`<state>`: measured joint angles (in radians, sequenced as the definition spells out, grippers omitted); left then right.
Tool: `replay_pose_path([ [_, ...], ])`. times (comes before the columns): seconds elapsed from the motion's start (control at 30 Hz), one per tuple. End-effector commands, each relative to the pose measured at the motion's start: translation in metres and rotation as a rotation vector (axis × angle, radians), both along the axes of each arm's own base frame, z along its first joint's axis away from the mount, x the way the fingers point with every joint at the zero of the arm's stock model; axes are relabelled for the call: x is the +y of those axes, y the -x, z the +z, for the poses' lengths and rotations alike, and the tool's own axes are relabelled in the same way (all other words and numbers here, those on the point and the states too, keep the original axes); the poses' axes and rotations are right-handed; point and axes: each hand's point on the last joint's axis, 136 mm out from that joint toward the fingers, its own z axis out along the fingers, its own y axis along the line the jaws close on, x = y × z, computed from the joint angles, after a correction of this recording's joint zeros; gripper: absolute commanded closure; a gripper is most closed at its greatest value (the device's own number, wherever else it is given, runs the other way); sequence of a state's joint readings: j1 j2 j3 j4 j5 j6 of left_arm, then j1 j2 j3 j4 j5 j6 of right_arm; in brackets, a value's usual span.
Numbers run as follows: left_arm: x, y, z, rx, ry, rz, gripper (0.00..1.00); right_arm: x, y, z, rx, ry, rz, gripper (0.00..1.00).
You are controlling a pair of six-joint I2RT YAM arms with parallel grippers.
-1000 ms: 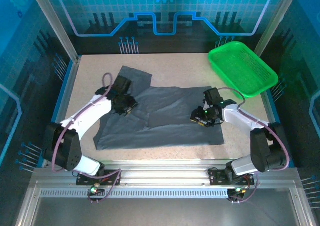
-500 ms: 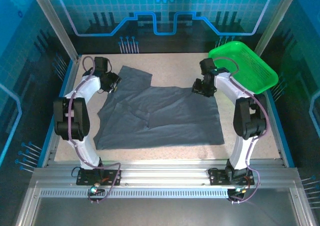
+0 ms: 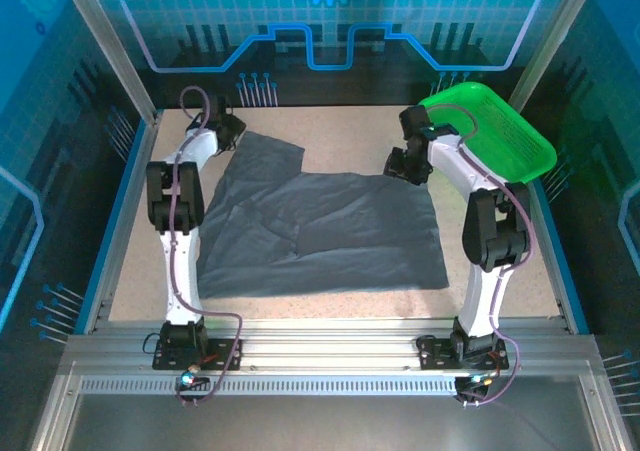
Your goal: Fold and stack the t-shirts
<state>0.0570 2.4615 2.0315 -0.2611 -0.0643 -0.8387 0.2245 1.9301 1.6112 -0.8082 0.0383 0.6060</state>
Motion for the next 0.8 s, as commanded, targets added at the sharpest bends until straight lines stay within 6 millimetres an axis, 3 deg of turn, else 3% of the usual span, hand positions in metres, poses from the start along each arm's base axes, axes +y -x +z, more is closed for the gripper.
replay_pose_path([
  [0.0,0.007,-0.018,-0.013,0.018,-0.043,0.015,0.54,0.014,0.018,0.023,-0.015,-0.047,0.019,0.52],
  [0.2,-0.019,-0.027,-0.038,0.109,0.002,-0.006,0.52,0.021,0.028,0.031,-0.032,-0.067,0.021,0.52],
  [0.47,-0.054,0.023,-0.068,0.352,-0.013,-0.11,0.52,0.022,0.022,0.036,-0.052,-0.09,0.024,0.52],
  [0.6,-0.052,0.066,-0.084,0.543,-0.035,-0.098,0.53,0.023,0.019,0.039,-0.068,-0.112,0.019,0.52],
  [0.7,-0.053,0.081,-0.092,0.602,-0.027,-0.11,0.53,0.025,0.02,0.037,-0.066,-0.122,0.021,0.51],
  [0.77,-0.053,0.082,-0.094,0.609,-0.023,-0.118,0.59,0.025,0.022,0.035,-0.063,-0.12,0.023,0.52],
])
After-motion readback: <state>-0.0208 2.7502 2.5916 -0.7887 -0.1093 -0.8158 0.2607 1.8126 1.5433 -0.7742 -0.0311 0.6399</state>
